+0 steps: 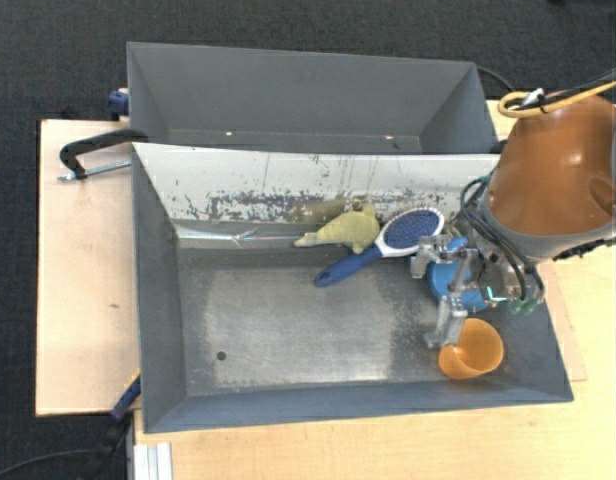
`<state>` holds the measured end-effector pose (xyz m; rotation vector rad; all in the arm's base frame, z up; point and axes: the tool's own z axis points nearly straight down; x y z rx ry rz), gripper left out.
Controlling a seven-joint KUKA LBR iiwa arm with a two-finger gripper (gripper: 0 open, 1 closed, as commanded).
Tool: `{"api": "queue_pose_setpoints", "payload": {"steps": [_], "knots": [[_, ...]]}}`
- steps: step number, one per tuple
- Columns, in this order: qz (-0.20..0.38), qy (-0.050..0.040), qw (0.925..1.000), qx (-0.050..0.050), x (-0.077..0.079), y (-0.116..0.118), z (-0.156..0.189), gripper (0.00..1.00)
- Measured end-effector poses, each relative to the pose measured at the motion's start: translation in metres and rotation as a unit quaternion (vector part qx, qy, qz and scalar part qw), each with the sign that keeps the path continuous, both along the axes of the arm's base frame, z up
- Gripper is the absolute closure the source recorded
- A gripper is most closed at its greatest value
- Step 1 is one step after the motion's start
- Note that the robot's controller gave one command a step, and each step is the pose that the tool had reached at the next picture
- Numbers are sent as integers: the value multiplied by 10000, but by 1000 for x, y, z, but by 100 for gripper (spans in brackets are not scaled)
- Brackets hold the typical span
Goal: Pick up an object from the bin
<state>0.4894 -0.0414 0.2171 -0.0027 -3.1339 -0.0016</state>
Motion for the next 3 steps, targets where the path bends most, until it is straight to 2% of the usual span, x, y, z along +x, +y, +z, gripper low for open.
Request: {"api": "queue_pose_setpoints", "payload": {"steps": [1, 2, 3], "knots": [[-548, -69, 9985, 14, 94, 64, -58, 0], [731, -46, 9973, 8, 111, 66, -146, 0], [737, -55, 9973, 6, 111, 66, -145, 100]]}}
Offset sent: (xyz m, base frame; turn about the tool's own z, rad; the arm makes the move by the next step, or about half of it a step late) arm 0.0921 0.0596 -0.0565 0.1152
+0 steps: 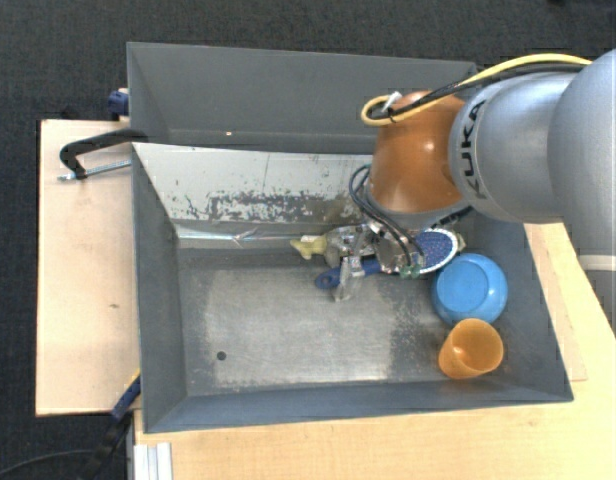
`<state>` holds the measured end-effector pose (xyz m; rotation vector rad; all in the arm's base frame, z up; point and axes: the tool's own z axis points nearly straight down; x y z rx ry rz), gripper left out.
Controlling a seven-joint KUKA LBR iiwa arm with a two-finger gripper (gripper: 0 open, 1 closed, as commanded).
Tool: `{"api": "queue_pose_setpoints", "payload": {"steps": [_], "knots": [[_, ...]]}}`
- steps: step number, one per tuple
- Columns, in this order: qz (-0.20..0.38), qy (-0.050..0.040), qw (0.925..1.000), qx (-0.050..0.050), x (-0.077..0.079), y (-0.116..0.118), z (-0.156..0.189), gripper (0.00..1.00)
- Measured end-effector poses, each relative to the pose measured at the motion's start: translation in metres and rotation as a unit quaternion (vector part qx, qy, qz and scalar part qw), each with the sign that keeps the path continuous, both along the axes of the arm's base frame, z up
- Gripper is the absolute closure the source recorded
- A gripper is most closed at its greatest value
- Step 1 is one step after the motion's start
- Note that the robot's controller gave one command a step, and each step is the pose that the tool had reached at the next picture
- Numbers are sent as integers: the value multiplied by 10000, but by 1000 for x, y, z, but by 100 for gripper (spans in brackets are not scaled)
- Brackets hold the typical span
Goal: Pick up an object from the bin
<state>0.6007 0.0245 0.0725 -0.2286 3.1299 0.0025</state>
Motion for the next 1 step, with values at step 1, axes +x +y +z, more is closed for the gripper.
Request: {"api": "queue_pose_setpoints", "payload": {"steps": [1], "knots": [[777, 6, 9970, 12, -4, -23, -1, 100]]}}
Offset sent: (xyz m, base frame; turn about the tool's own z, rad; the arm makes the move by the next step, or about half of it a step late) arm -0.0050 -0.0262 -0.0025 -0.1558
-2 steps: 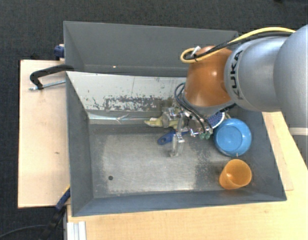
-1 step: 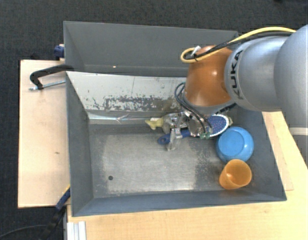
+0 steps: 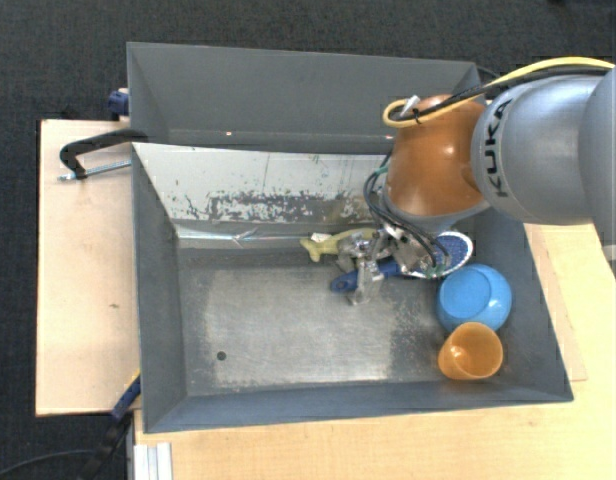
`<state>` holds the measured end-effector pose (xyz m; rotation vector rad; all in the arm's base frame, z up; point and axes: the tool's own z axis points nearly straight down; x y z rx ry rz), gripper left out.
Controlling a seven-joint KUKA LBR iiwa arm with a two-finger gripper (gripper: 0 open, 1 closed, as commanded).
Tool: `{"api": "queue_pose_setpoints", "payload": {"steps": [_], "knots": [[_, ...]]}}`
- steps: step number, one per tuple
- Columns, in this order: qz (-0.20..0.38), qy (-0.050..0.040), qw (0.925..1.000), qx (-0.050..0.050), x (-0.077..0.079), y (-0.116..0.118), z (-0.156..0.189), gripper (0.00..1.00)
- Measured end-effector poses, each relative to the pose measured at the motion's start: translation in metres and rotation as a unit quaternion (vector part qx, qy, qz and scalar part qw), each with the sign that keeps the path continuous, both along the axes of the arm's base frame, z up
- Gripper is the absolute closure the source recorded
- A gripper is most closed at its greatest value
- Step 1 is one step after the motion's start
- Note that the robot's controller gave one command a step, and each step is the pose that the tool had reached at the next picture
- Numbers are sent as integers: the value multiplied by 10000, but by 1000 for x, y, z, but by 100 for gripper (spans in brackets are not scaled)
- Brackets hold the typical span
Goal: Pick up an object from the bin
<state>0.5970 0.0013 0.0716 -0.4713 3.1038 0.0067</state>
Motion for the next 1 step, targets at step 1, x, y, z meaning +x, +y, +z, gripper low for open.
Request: {"api": "queue_pose_setpoints", "payload": {"steps": [1], "knots": [[-66, -60, 10000, -24, -4, -25, 141, 100]]}}
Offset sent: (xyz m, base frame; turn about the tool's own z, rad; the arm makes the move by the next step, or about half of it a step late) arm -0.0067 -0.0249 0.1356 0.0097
